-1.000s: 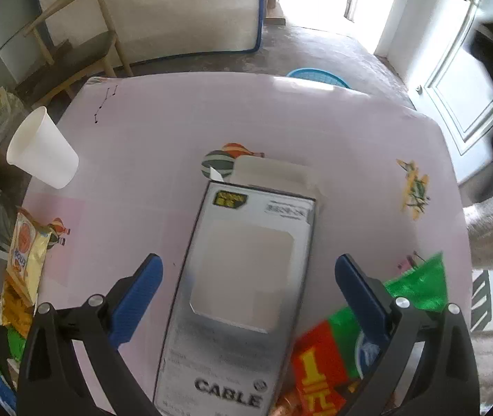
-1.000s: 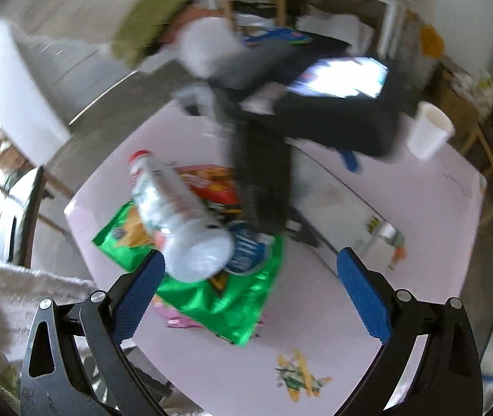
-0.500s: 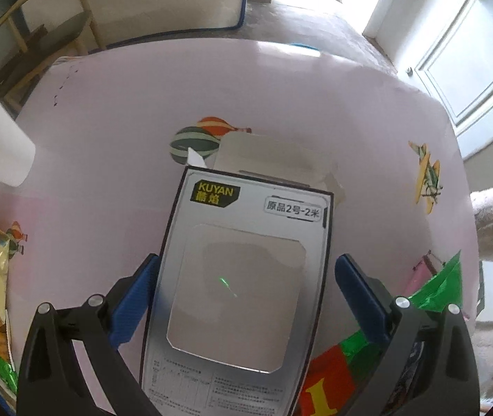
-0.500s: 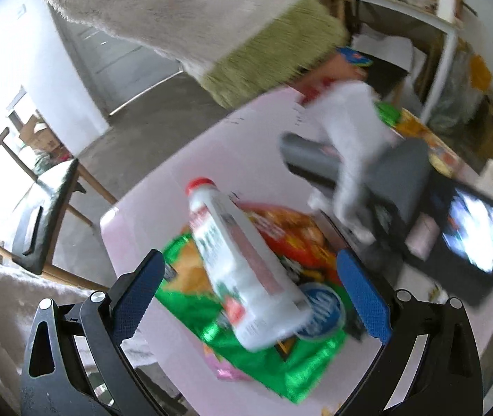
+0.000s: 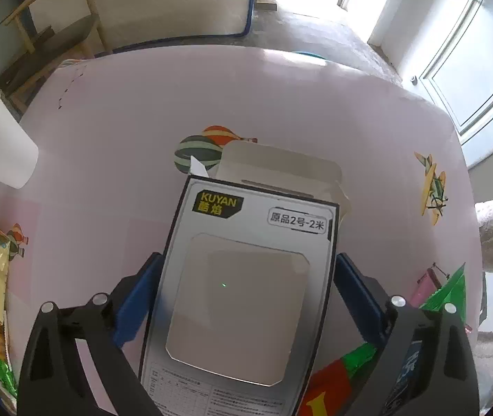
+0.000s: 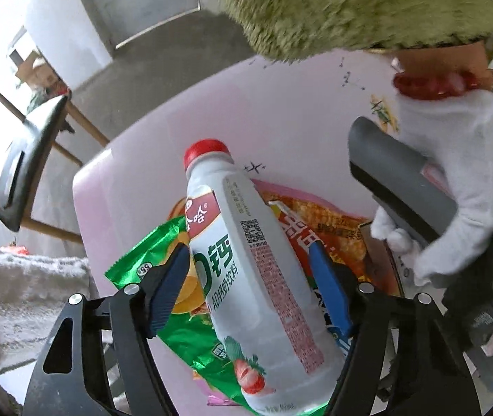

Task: Collect trash

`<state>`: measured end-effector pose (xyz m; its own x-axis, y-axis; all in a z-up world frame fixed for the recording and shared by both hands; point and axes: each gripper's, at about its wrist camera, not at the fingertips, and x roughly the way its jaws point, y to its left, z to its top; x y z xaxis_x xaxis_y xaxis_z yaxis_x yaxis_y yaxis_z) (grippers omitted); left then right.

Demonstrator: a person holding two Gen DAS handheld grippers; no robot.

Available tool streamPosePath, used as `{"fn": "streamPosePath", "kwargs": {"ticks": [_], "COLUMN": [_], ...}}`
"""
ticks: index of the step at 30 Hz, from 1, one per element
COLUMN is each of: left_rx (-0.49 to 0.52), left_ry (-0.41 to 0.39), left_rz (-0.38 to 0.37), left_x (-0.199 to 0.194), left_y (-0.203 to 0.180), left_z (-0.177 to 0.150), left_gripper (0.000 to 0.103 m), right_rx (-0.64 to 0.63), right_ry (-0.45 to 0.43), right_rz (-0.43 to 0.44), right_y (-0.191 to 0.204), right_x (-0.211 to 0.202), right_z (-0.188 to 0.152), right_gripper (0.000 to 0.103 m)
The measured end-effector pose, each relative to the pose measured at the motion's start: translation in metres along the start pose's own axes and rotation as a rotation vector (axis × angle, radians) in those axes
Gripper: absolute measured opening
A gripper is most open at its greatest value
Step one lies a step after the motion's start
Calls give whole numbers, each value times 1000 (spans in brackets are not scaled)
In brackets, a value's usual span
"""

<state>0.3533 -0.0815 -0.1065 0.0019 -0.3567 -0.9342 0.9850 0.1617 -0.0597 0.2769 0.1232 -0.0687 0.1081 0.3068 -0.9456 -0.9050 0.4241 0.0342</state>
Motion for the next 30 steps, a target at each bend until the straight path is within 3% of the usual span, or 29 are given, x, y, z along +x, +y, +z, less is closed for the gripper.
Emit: {"fn": "streamPosePath", "kwargs": {"ticks": [13, 30], "left_rx": [-93, -157], "left_ry": [-25, -32], "left_rz": [20, 64], "left_x": [-5, -12], "left_y": [3, 0], "left_z": [-7, -2], "left_gripper": [92, 91], "right_rx": [5, 74], "right_ry": [42, 24], "right_rz": [-12, 54], "right_y": [10, -7], "right_x": [17, -1], "right_z": [8, -1], "right_gripper": [63, 61]}}
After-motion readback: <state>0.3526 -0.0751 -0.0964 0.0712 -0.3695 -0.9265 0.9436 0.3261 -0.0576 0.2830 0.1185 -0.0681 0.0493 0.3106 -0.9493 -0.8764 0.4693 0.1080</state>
